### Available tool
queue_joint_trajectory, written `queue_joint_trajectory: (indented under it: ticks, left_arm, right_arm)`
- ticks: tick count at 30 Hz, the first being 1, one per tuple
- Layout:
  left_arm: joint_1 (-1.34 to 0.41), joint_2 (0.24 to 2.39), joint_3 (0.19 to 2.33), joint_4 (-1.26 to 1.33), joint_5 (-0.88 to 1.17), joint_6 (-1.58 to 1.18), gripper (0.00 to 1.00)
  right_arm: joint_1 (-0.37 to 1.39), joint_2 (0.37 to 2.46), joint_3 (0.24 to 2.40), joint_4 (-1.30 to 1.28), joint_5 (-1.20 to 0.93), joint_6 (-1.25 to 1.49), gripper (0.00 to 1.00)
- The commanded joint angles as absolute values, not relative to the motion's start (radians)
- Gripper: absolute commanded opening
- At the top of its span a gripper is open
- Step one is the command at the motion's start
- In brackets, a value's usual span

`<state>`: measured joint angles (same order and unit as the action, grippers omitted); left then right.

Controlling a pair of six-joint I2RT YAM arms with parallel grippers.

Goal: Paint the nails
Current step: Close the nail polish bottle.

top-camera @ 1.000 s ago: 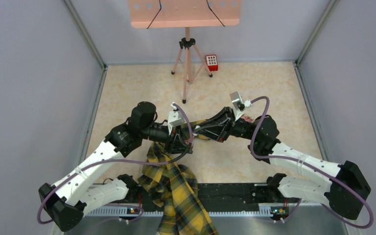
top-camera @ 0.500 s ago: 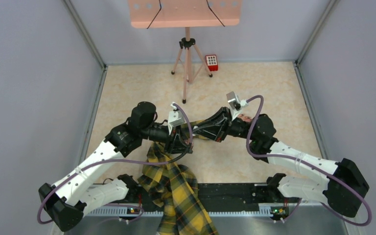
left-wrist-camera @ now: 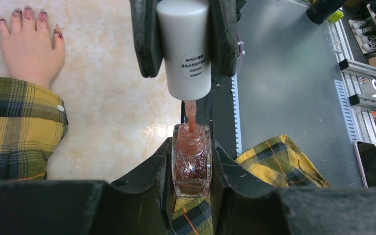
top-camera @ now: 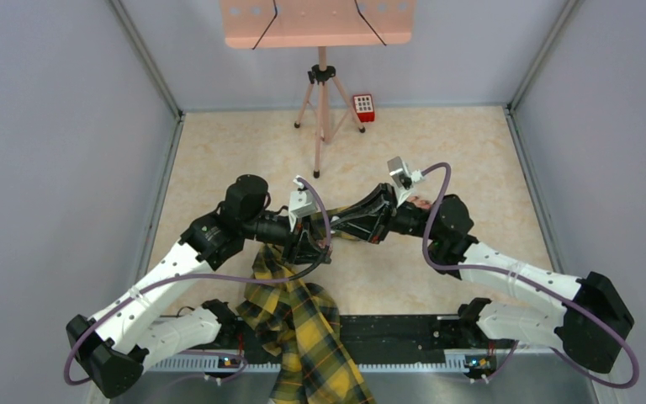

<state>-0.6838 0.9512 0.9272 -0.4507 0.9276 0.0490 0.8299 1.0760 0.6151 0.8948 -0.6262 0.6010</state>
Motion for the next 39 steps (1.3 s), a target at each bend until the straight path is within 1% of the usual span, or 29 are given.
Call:
queue_joint_trajectory:
  ticks: [1,27,39]
  left_arm:
    - [-0.689,0.930,0.927,-0.429,0.936,0.059,0.00]
    - [-0.689,0.924,0.925,-0.429,0.926,0.062,0.00]
    - [-0.689,0.918,0.923,-0.429,0.913,0.065,0.00]
  right_arm:
    - [0.851,1.080,0.671,0.909,-0.637,0.571,0.00]
    - [0.861,1.085,0.683,0.855,-0.641,0.546,0.00]
    - [0.872,1.095,0.690,0.772,-0.644,0.503,0.00]
